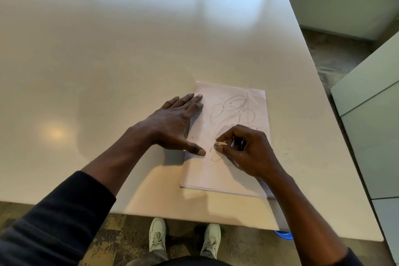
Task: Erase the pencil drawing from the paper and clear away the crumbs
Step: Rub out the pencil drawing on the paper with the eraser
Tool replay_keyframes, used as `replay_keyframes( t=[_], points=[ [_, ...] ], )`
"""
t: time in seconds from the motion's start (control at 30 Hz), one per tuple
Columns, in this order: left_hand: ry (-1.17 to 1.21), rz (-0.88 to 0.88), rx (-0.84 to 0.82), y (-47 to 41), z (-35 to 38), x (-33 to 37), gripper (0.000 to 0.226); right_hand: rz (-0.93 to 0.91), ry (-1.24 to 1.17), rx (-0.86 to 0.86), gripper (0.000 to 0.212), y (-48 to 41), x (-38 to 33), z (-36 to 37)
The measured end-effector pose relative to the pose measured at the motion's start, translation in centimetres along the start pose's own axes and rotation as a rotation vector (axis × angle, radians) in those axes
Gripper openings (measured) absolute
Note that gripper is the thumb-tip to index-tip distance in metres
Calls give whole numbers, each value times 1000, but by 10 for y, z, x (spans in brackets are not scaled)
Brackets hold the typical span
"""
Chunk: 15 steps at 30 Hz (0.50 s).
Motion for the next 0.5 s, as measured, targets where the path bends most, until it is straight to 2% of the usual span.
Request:
replay_keyframes(
  t=[0.1, 0.5],
  points=[
    [15, 12, 79, -4, 0, 6, 135, -3, -7, -17, 15, 1, 1, -1],
    [7, 74, 124, -13, 8, 0, 145, 28, -10, -40, 15, -7, 3, 0]
  ],
)
Point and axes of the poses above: each hand's wrist, its own y-axis away from the middle knuckle, its own z-axis out of the palm, x = y × z, the point moved 4 cm from there along -y, towards the middle knuckle, and after that the axes turned 13 degrees about x, right-handed, at the moved point
